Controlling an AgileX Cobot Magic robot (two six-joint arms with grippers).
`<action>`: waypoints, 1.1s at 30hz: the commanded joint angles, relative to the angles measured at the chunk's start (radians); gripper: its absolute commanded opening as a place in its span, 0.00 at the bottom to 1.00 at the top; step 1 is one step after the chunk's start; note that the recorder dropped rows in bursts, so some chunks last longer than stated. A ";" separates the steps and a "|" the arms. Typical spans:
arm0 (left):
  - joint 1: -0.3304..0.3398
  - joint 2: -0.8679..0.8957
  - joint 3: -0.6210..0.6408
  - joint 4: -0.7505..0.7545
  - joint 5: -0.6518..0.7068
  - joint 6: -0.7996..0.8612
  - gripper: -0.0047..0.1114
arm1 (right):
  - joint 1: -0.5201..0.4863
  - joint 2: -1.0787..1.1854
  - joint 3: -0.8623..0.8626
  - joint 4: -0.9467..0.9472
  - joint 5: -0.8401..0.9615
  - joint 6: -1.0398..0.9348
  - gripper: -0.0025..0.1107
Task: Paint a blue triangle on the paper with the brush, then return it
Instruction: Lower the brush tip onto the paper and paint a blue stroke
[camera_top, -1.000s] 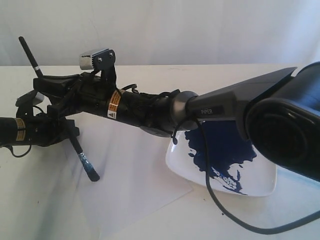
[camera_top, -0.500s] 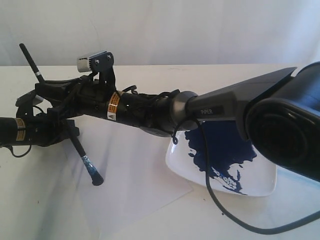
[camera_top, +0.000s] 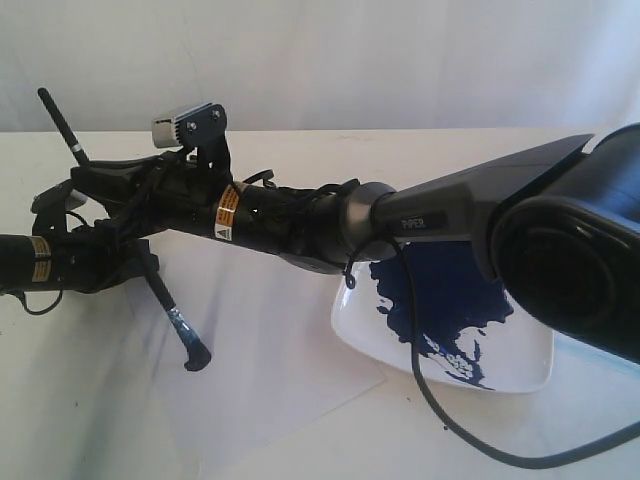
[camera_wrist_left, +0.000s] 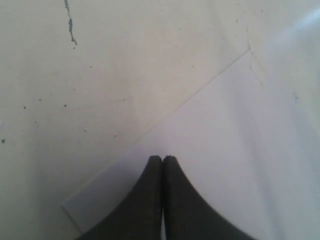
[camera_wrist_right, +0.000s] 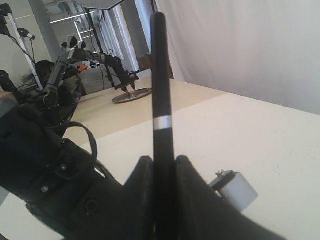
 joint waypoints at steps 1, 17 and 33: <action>-0.003 0.002 0.005 0.031 0.053 0.002 0.04 | -0.004 -0.001 -0.007 0.023 0.027 -0.021 0.02; -0.003 0.002 0.005 0.033 0.053 0.002 0.04 | -0.042 -0.001 -0.007 0.077 0.021 -0.060 0.02; -0.003 0.002 0.005 0.033 0.059 0.002 0.04 | -0.042 -0.001 -0.014 0.166 0.061 -0.133 0.02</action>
